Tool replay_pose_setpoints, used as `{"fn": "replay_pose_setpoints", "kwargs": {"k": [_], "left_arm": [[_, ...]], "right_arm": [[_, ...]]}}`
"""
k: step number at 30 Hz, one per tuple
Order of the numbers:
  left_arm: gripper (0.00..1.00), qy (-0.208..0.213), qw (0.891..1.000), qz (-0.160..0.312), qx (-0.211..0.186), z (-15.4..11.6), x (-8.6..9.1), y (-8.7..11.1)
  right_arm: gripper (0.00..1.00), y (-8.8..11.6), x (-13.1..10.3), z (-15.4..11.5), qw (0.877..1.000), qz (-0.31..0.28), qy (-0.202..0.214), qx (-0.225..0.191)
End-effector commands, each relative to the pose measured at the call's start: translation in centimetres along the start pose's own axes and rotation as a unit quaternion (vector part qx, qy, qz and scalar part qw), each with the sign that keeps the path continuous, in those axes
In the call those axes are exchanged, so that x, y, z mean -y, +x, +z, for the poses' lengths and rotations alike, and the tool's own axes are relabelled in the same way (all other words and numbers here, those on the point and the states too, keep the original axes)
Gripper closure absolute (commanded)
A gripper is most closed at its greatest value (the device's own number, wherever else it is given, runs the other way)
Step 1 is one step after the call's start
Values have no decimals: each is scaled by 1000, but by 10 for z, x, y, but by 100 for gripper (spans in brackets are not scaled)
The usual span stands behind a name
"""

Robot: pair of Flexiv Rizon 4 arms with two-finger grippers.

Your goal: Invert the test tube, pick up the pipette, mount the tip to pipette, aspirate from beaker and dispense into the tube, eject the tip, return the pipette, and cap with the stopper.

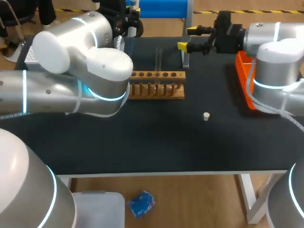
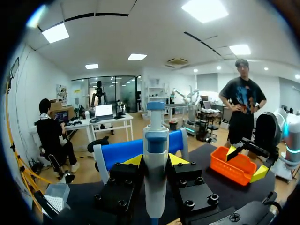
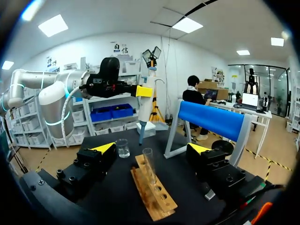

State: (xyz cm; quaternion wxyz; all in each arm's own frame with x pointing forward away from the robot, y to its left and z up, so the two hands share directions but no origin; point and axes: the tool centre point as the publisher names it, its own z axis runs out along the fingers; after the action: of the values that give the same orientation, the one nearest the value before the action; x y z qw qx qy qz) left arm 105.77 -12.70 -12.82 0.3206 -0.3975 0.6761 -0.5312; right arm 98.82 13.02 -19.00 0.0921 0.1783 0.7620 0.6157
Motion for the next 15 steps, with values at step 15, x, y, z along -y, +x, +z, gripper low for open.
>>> {"fn": "replay_pose_setpoints", "kwargs": {"k": [15], "left_arm": [[100, -42, 996, -5, 73, 35, -6, -27]], "right_arm": [[0, -56, -10, 71, 999, 28, 24, 2]]}}
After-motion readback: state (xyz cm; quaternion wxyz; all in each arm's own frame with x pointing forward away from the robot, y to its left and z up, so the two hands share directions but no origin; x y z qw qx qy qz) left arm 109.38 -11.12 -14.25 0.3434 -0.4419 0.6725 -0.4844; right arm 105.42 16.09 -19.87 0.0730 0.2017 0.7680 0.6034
